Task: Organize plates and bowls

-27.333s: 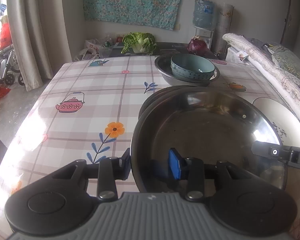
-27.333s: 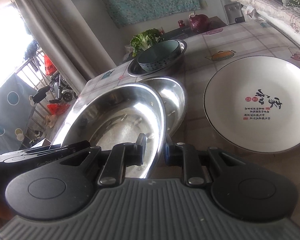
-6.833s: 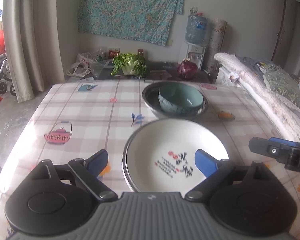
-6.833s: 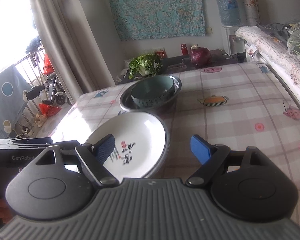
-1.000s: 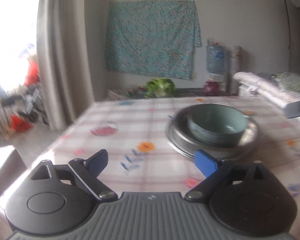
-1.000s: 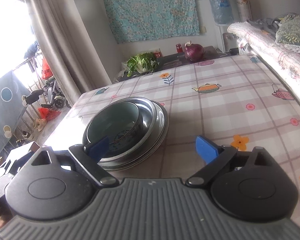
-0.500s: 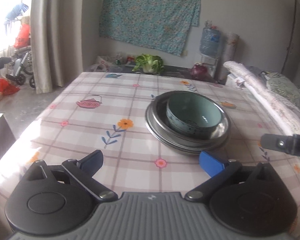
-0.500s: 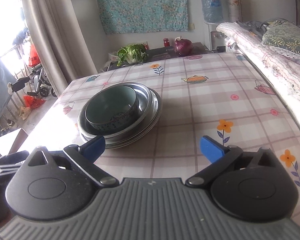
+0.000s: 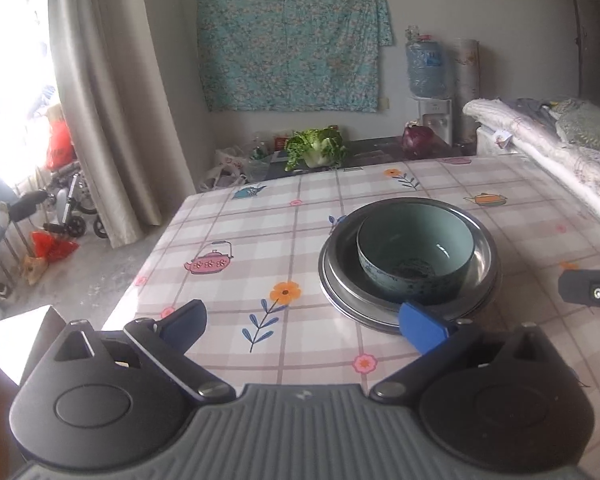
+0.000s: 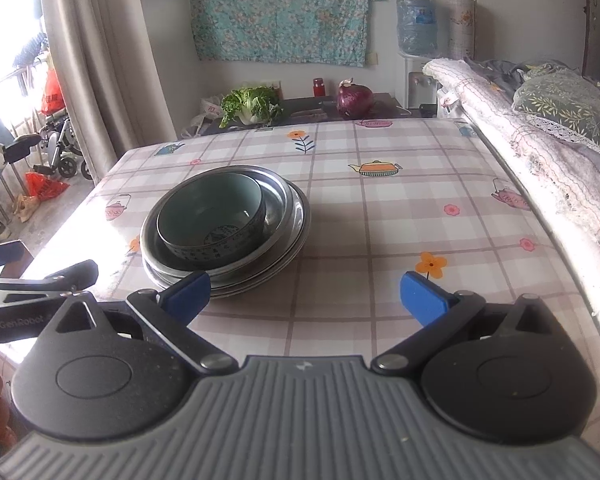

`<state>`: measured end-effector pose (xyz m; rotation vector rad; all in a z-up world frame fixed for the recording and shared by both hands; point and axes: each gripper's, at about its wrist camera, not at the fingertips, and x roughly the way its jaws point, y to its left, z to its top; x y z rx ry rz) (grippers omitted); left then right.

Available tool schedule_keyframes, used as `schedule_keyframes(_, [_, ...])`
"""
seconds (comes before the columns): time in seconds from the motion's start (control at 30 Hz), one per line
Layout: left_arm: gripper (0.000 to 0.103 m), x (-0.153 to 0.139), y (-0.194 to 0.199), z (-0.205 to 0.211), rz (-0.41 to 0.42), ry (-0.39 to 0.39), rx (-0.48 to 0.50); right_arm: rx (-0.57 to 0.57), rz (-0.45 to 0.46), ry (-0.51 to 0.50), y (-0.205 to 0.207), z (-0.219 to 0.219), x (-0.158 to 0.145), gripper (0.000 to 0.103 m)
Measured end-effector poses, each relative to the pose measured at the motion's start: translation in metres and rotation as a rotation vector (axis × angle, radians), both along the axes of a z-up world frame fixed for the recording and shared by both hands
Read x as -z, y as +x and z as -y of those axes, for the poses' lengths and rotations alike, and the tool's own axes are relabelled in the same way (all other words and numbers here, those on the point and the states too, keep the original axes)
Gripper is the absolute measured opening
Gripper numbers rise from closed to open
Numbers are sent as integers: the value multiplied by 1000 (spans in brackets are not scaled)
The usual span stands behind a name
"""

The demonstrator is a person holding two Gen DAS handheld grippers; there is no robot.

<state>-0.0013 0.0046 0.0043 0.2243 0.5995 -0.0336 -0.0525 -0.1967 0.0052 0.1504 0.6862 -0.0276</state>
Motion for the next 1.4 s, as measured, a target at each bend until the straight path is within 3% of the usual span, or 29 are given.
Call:
schedule_keyframes(0.2, [103,4,18,-3,-140,-104,-45,3,-29,33,6,4,5,102])
schedule_keyframes(0.4, [103,11,27,-7,-221,-119,-89,1,-83,33,16,2,14,102])
schedule_keyframes(1.4, [103,14,29,-9,-280,-104,-100,-5,-129,-13,23,-9,14,102])
